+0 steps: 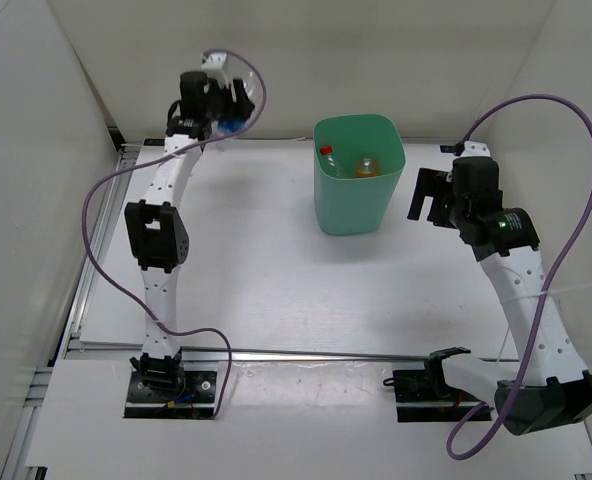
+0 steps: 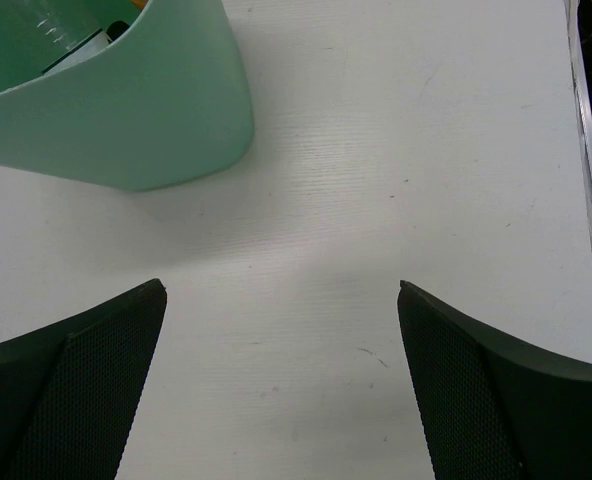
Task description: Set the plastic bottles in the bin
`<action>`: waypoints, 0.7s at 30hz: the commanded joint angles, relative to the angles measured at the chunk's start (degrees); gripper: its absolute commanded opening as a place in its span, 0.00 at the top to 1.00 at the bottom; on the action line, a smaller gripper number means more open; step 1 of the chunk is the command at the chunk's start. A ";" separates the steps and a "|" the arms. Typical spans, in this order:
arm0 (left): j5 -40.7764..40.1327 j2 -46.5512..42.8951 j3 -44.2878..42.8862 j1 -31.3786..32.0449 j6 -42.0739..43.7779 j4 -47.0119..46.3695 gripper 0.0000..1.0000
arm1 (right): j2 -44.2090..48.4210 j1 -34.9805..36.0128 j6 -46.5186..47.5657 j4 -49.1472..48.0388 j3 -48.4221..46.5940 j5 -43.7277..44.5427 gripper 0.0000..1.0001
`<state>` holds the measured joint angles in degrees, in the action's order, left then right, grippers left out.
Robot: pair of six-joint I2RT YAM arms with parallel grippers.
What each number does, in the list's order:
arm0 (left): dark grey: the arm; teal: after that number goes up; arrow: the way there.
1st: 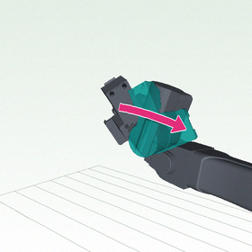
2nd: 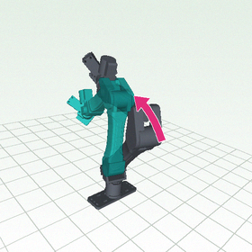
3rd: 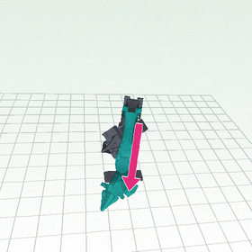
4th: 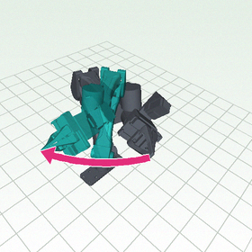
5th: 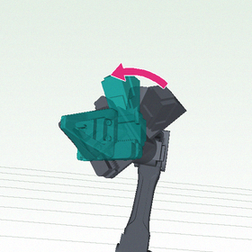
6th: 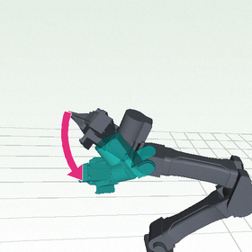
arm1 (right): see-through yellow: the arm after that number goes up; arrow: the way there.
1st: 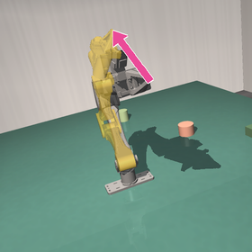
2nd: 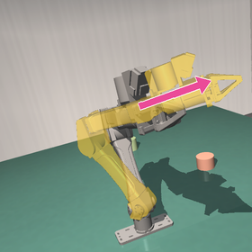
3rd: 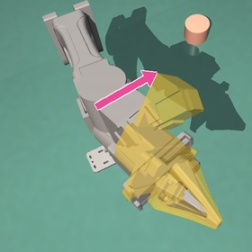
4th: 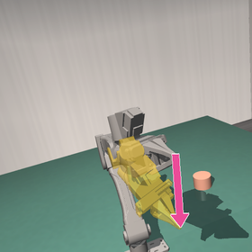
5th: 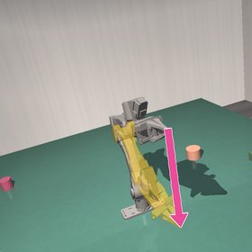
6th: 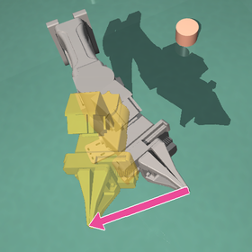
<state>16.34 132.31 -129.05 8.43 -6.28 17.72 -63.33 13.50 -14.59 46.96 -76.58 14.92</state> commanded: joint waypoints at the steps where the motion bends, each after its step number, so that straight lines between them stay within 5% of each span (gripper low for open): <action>1: 2.47 2.14 -14.87 3.78 -7.06 -2.07 0.85 | 1.54 -0.31 0.18 -1.17 0.46 0.90 0.00; 4: 6.94 1.38 -18.18 6.33 -12.77 -8.46 0.87 | 1.54 -0.31 -0.35 -1.17 0.46 0.90 0.00; 9: 10.82 -5.74 -1.30 14.50 -19.64 -29.61 0.84 | 2.07 -0.31 -0.35 -1.70 0.99 0.29 0.00; 15: 12.40 1.19 -11.81 21.80 -22.63 -31.42 0.78 | 2.69 -0.31 -0.35 -1.70 2.13 0.82 0.00; 21: 10.82 1.72 -8.15 24.09 -22.81 -34.85 0.77 | 3.21 -0.31 -0.88 -1.70 2.13 0.29 0.00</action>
<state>27.68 135.87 -137.19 33.19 -28.01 -12.45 -61.32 13.50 -15.05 46.54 -74.65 14.90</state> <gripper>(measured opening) 0.776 0.998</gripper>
